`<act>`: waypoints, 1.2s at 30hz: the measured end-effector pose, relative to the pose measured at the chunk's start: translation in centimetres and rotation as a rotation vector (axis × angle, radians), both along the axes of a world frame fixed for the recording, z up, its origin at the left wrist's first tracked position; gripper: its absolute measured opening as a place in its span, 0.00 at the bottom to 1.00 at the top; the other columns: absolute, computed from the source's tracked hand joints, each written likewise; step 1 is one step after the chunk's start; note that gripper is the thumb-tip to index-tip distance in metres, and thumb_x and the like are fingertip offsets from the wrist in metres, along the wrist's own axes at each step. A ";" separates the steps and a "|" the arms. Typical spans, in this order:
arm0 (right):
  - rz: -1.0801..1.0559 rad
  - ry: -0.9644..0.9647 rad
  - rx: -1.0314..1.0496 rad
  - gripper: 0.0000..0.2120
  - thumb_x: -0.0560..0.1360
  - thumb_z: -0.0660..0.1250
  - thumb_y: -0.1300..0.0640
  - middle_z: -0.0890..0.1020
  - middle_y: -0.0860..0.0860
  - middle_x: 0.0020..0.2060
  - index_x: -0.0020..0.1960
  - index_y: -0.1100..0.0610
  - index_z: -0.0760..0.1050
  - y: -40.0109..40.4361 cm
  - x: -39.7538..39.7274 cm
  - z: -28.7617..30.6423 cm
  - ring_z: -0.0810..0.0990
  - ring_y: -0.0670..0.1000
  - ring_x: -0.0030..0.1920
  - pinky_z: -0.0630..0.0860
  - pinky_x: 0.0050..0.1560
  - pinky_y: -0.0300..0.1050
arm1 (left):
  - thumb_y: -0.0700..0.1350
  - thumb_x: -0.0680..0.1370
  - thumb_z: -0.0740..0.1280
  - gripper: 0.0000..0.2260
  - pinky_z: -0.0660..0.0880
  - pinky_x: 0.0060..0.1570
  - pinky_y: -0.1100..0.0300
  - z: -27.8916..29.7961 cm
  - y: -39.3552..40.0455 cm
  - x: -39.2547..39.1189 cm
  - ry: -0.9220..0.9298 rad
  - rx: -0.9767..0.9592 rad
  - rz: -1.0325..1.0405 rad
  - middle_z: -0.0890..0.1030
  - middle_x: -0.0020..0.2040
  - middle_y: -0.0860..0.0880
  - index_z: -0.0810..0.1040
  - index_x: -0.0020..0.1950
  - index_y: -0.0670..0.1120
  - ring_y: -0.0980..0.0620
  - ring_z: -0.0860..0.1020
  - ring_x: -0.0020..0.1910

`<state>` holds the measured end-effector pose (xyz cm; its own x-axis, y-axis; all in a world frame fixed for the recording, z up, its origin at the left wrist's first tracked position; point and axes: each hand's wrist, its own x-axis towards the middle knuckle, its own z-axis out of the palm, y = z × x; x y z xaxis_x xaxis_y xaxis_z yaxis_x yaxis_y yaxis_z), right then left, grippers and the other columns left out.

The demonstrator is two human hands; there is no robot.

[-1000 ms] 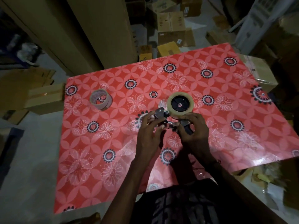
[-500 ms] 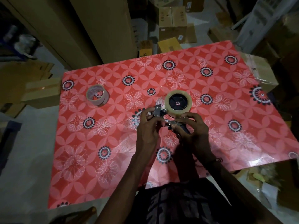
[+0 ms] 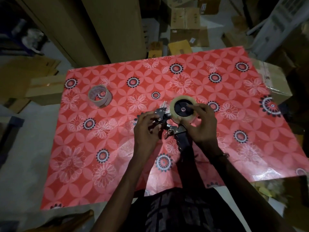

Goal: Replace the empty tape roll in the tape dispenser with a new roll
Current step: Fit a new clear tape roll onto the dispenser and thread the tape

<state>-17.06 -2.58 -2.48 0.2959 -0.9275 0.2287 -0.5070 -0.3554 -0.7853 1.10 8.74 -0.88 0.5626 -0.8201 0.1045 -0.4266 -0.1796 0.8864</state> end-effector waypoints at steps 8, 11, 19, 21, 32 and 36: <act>0.040 0.182 0.041 0.38 0.66 0.84 0.38 0.73 0.54 0.66 0.71 0.50 0.78 -2.5 1.6 0.8 0.70 0.55 0.69 0.68 0.62 0.42 | 0.30 0.76 0.75 0.15 0.72 0.58 0.79 -0.3 -1.5 -0.7 -0.005 0.022 0.049 0.76 0.65 0.47 0.84 0.62 0.42 0.53 0.78 0.61; 0.115 0.229 0.071 0.42 0.66 0.85 0.38 0.73 0.54 0.66 0.74 0.51 0.76 -4.2 1.1 0.7 0.70 0.55 0.69 0.74 0.65 0.48 | 0.29 0.77 0.74 0.16 0.73 0.60 0.76 -0.3 -2.3 -0.3 -0.013 0.026 0.034 0.77 0.66 0.46 0.83 0.62 0.41 0.52 0.78 0.62; 0.332 0.352 0.202 0.54 0.59 0.91 0.50 0.75 0.60 0.69 0.79 0.60 0.71 -9.7 -0.2 2.0 0.75 0.62 0.67 0.70 0.65 0.48 | 0.29 0.76 0.71 0.17 0.73 0.64 0.72 -1.2 -4.1 0.8 -0.083 -0.008 0.021 0.80 0.67 0.47 0.84 0.62 0.42 0.56 0.77 0.65; 0.447 0.382 0.186 0.52 0.60 0.90 0.52 0.76 0.58 0.69 0.78 0.58 0.72 -11.1 -0.8 2.6 0.75 0.61 0.66 0.72 0.65 0.50 | 0.29 0.76 0.72 0.16 0.72 0.67 0.70 -1.3 -4.3 1.0 -0.102 -0.026 0.016 0.81 0.67 0.47 0.84 0.62 0.42 0.56 0.77 0.66; 0.557 0.404 0.223 0.51 0.64 0.89 0.52 0.72 0.55 0.75 0.81 0.50 0.68 -12.1 -0.9 3.7 0.68 0.59 0.74 0.70 0.73 0.57 | 0.32 0.76 0.75 0.20 0.77 0.66 0.61 -0.5 -5.2 2.3 -0.078 0.001 -0.083 0.81 0.66 0.51 0.83 0.66 0.46 0.55 0.78 0.65; 0.407 0.397 0.119 0.51 0.60 0.90 0.45 0.74 0.59 0.68 0.78 0.57 0.73 -10.0 0.0 2.6 0.69 0.61 0.69 0.65 0.66 0.45 | 0.37 0.76 0.78 0.20 0.81 0.63 0.50 0.0 -5.6 2.3 -0.087 0.024 -0.095 0.79 0.66 0.52 0.83 0.66 0.52 0.52 0.79 0.64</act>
<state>-17.02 -12.61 0.11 0.6758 -0.7337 -0.0715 -0.6121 -0.5045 -0.6089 3.37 3.18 -0.88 0.4718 -0.8721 0.1294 -0.5179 -0.1554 0.8412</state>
